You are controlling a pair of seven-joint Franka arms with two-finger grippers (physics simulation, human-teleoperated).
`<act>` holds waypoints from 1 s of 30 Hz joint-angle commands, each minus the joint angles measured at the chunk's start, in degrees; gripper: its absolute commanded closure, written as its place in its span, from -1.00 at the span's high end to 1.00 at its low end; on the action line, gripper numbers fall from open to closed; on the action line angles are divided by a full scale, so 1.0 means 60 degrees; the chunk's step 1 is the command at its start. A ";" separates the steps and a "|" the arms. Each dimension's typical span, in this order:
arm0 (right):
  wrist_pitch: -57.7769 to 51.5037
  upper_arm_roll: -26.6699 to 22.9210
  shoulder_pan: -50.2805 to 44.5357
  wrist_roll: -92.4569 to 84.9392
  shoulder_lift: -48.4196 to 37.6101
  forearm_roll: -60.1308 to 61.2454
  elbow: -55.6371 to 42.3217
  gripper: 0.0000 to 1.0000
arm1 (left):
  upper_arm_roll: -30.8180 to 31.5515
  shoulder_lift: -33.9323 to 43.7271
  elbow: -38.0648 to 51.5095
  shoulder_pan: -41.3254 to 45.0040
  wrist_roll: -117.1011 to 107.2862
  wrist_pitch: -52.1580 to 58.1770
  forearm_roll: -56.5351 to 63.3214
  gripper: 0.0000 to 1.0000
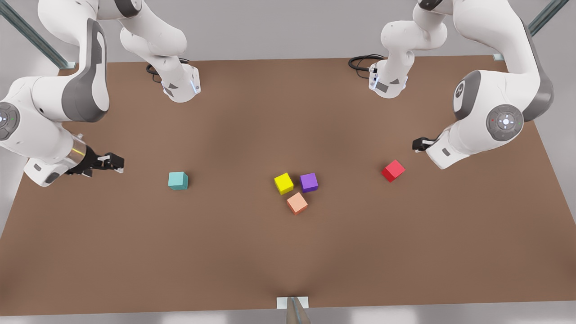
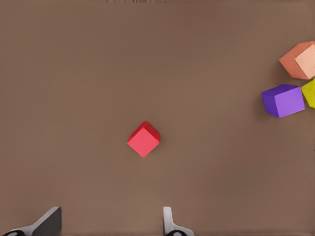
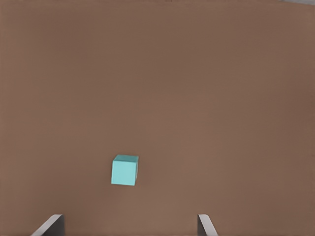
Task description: Pick up red wooden cube and pass to hand red wooden cube and place in blue wooden cube
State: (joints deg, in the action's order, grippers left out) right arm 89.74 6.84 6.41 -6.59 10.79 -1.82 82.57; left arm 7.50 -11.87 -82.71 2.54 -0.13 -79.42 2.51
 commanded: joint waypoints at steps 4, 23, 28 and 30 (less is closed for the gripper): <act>0.0087 0.0002 0.0001 -0.0440 0.0004 0.0010 0.0008 1.00 | -0.0122 -0.0248 -0.0640 0.0089 0.0110 -0.0558 -0.0155 1.00; 0.0072 0.0017 -0.0013 -0.0543 0.0019 -0.0004 0.0081 1.00 | -0.1734 -0.1039 -0.6590 0.0690 -0.5749 -0.7520 -0.1810 1.00; 0.0072 0.0017 -0.0013 -0.0543 0.0019 -0.0004 0.0096 1.00 | -0.1734 -0.1142 -0.6737 0.0705 -0.6175 -0.7651 -0.1824 1.00; 0.0072 0.0017 -0.0013 -0.0558 0.0019 -0.0004 0.0110 1.00 | -0.1734 -0.1244 -0.6737 0.0720 -0.6189 -0.7739 -0.1825 1.00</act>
State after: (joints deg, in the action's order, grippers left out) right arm 90.20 6.93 6.33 -9.16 10.96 -1.88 83.21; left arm -2.90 -19.23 -123.14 6.83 -23.32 -124.25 -8.44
